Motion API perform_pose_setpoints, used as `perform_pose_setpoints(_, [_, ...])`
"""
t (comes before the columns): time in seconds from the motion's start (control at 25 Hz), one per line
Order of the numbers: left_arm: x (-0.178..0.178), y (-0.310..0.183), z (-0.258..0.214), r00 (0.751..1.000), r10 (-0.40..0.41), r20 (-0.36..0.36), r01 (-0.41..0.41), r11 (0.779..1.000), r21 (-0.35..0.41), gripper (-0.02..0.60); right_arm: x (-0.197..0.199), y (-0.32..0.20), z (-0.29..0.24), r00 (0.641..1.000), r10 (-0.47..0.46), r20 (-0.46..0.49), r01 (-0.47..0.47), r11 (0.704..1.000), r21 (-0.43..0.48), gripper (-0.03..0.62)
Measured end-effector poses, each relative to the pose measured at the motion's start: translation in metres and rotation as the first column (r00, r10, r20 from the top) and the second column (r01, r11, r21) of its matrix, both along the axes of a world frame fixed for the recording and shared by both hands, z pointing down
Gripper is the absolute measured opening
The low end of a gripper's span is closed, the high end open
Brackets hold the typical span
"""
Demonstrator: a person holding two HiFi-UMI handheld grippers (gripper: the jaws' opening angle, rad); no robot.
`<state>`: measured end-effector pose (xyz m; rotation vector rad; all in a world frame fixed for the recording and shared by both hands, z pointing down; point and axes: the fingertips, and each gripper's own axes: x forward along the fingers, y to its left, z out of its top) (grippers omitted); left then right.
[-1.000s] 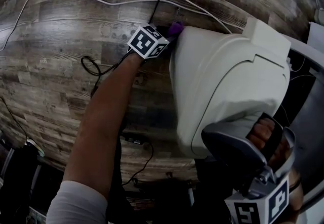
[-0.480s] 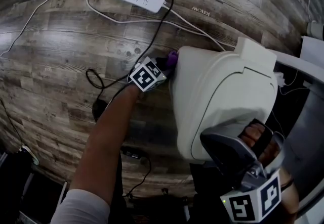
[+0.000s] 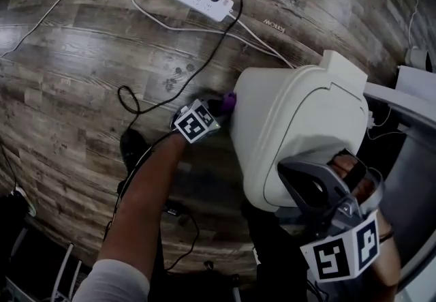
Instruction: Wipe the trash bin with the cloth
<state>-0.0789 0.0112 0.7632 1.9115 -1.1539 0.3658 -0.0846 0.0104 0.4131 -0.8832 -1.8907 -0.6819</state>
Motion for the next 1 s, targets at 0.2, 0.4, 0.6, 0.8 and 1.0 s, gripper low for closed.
perform_pose_setpoints(0.2, [0.016,0.016,-0.004,1.000,-0.011,-0.010,0.011,1.000,0.010,0.100,0.001,-0.002,0.001,1.000,-0.018,0.004,0.018,0.999,0.050,0.008])
perform_pose_setpoints(0.4, [0.031,0.031,-0.004,0.999,-0.033,-0.043,0.034,0.999,0.009,0.100,0.002,0.001,0.002,0.999,-0.042,-0.011,0.043,0.997,0.071,0.008])
perform_pose_setpoints(0.6, [0.054,0.050,-0.004,0.997,0.002,-0.082,-0.004,1.000,-0.016,0.100,0.000,0.000,0.002,0.998,-0.059,-0.030,0.061,0.996,0.067,0.008])
perform_pose_setpoints(0.8, [0.121,0.089,-0.039,0.964,0.207,-0.168,-0.212,0.977,-0.011,0.100,0.001,-0.003,0.006,0.999,-0.015,-0.041,0.018,0.997,0.077,0.008])
perform_pose_setpoints(1.0, [0.152,0.118,-0.127,0.944,0.202,-0.260,-0.202,0.979,0.027,0.100,0.003,-0.005,0.008,0.993,0.066,-0.098,-0.061,0.997,0.053,0.008])
